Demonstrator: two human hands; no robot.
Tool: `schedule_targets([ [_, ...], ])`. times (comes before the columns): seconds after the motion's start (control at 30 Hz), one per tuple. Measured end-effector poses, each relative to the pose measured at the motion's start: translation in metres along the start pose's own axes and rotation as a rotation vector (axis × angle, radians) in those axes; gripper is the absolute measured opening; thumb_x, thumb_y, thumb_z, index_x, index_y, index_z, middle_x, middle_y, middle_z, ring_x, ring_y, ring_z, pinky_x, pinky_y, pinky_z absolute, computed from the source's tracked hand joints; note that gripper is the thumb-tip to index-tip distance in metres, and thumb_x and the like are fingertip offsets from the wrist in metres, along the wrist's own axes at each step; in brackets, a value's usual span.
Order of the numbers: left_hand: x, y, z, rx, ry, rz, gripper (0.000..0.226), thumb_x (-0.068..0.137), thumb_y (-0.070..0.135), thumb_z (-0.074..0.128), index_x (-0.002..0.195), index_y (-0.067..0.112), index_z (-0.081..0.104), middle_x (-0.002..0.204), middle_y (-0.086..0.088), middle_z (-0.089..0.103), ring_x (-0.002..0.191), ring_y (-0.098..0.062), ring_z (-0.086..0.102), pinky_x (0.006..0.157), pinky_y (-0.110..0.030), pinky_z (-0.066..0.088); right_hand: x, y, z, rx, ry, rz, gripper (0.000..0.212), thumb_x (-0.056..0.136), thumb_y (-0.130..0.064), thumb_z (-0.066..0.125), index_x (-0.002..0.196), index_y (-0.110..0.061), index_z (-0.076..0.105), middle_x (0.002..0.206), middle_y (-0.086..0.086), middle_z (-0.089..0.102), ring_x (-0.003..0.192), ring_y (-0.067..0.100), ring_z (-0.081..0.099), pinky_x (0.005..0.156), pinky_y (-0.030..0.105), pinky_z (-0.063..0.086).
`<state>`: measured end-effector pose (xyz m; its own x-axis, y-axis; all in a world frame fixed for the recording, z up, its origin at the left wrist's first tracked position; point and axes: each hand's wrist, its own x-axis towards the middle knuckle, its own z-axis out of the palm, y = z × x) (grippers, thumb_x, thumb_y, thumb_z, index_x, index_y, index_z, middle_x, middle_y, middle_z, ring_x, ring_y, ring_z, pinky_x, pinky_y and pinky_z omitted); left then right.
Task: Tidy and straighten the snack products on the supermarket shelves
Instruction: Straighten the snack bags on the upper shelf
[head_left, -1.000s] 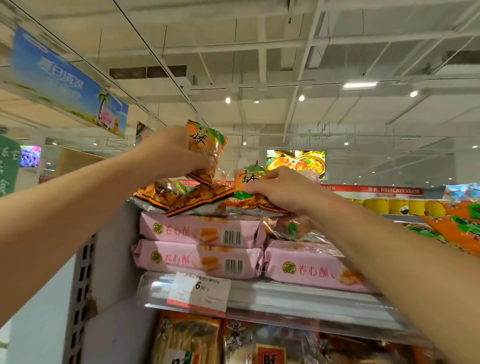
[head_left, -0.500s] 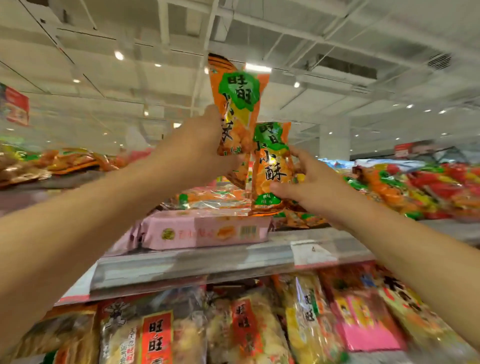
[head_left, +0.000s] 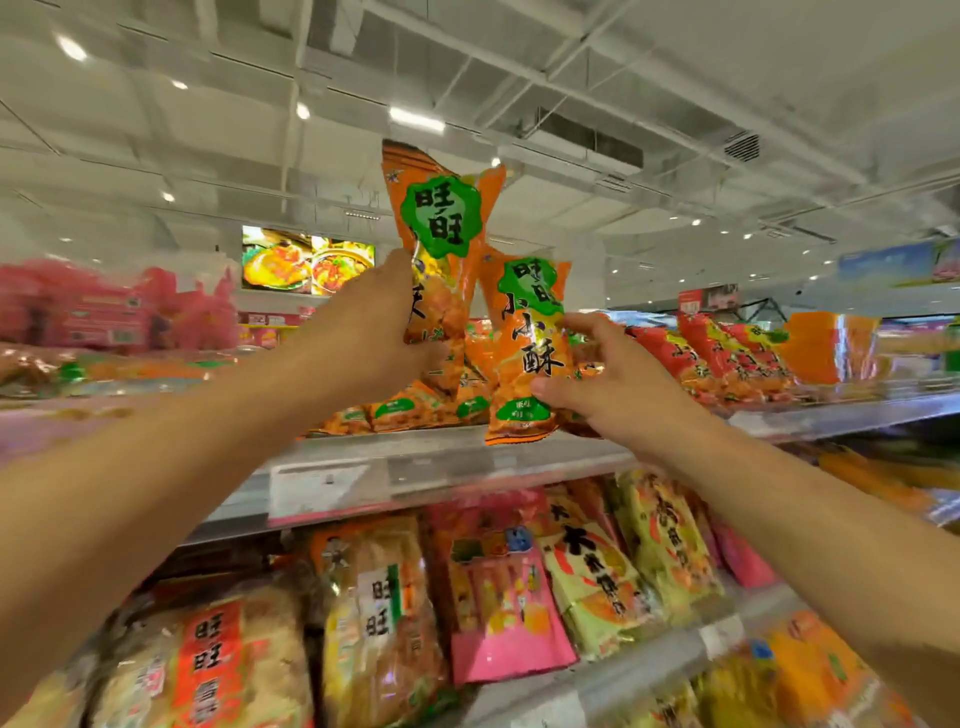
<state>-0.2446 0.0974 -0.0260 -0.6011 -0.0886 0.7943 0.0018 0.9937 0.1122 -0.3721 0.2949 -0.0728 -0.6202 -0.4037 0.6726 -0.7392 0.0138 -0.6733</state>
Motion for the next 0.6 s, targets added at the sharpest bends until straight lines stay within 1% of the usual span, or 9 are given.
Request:
schedule_targets([
  [0.07, 0.008, 0.017, 0.021, -0.002, 0.017, -0.022, 0.074, 0.084, 0.037, 0.074, 0.138, 0.012, 0.031, 0.101, 0.004, 0.045, 0.087, -0.016, 0.042, 0.059, -0.027, 0.033, 0.011, 0.023, -0.025, 0.016, -0.014, -0.028, 0.068, 0.076, -0.019, 0.082, 0.133, -0.031, 0.046, 0.109, -0.009, 0.062, 0.081, 0.001, 0.069, 0.068, 0.021, 0.057],
  [0.1, 0.012, 0.025, 0.031, 0.003, 0.022, -0.032, 0.075, 0.083, 0.037, 0.075, 0.138, 0.013, 0.03, 0.1, 0.006, 0.044, 0.086, -0.016, 0.042, 0.057, -0.025, 0.031, 0.017, 0.035, -0.039, 0.014, -0.02, -0.037, 0.067, 0.077, -0.019, 0.081, 0.132, -0.033, 0.046, 0.109, -0.011, 0.061, 0.084, 0.002, 0.069, 0.07, 0.022, 0.057],
  [0.17, 0.02, 0.039, 0.051, 0.014, 0.027, -0.057, 0.074, 0.083, 0.037, 0.075, 0.138, 0.013, 0.031, 0.101, 0.008, 0.044, 0.087, -0.015, 0.045, 0.061, -0.029, 0.033, 0.029, 0.058, -0.066, 0.009, -0.02, -0.041, 0.065, 0.076, -0.019, 0.081, 0.127, -0.038, 0.046, 0.111, -0.013, 0.06, 0.096, 0.011, 0.068, 0.081, 0.035, 0.058],
  [0.23, 0.028, 0.049, 0.066, 0.009, 0.034, -0.088, 0.068, 0.082, 0.038, 0.075, 0.132, 0.015, 0.034, 0.098, 0.009, 0.049, 0.083, -0.015, 0.05, 0.064, -0.03, 0.036, 0.043, 0.076, -0.088, 0.044, -0.014, -0.035, 0.065, 0.076, -0.015, 0.081, 0.127, -0.037, 0.047, 0.112, -0.011, 0.06, 0.1, 0.017, 0.067, 0.087, 0.044, 0.057],
  [0.33, 0.037, 0.061, 0.084, 0.018, 0.048, -0.123, 0.054, 0.082, 0.036, 0.077, 0.115, 0.024, 0.035, 0.081, 0.015, 0.048, 0.069, -0.002, 0.048, 0.053, -0.021, 0.031, 0.06, 0.095, -0.107, 0.015, -0.007, -0.029, 0.068, 0.076, -0.017, 0.082, 0.131, -0.034, 0.047, 0.112, -0.008, 0.061, 0.1, 0.015, 0.065, 0.087, 0.043, 0.057],
  [0.4, 0.043, 0.067, 0.092, 0.037, 0.041, -0.147, 0.055, 0.082, 0.038, 0.076, 0.109, 0.03, 0.029, 0.078, 0.018, 0.045, 0.067, 0.002, 0.046, 0.052, -0.018, 0.028, 0.07, 0.105, -0.114, 0.013, -0.007, -0.024, 0.069, 0.076, -0.017, 0.082, 0.133, -0.033, 0.046, 0.116, -0.005, 0.061, 0.101, 0.016, 0.064, 0.086, 0.042, 0.057],
  [0.5, 0.051, 0.074, 0.107, 0.093, 0.001, -0.183, 0.06, 0.081, 0.046, 0.074, 0.119, 0.024, 0.033, 0.079, 0.018, 0.043, 0.068, 0.0, 0.045, 0.054, -0.023, 0.033, 0.079, 0.124, -0.117, 0.027, 0.006, -0.023, 0.068, 0.078, -0.019, 0.081, 0.134, -0.033, 0.045, 0.117, -0.006, 0.059, 0.106, 0.019, 0.062, 0.089, 0.043, 0.054],
  [0.53, 0.054, 0.076, 0.113, 0.12, -0.024, -0.193, 0.066, 0.081, 0.048, 0.073, 0.126, 0.02, 0.033, 0.079, 0.016, 0.043, 0.069, -0.003, 0.045, 0.055, -0.027, 0.035, 0.081, 0.129, -0.117, 0.022, 0.012, -0.026, 0.068, 0.078, -0.02, 0.081, 0.134, -0.033, 0.045, 0.113, -0.011, 0.058, 0.104, 0.017, 0.061, 0.087, 0.038, 0.054],
  [0.6, 0.058, 0.078, 0.127, 0.133, -0.074, -0.203, 0.076, 0.082, 0.05, 0.072, 0.136, 0.018, 0.029, 0.079, 0.014, 0.044, 0.072, -0.009, 0.05, 0.054, -0.027, 0.034, 0.085, 0.137, -0.112, -0.012, 0.024, -0.041, 0.068, 0.077, -0.023, 0.082, 0.133, -0.032, 0.045, 0.11, -0.016, 0.056, 0.097, 0.009, 0.06, 0.08, 0.028, 0.05],
])
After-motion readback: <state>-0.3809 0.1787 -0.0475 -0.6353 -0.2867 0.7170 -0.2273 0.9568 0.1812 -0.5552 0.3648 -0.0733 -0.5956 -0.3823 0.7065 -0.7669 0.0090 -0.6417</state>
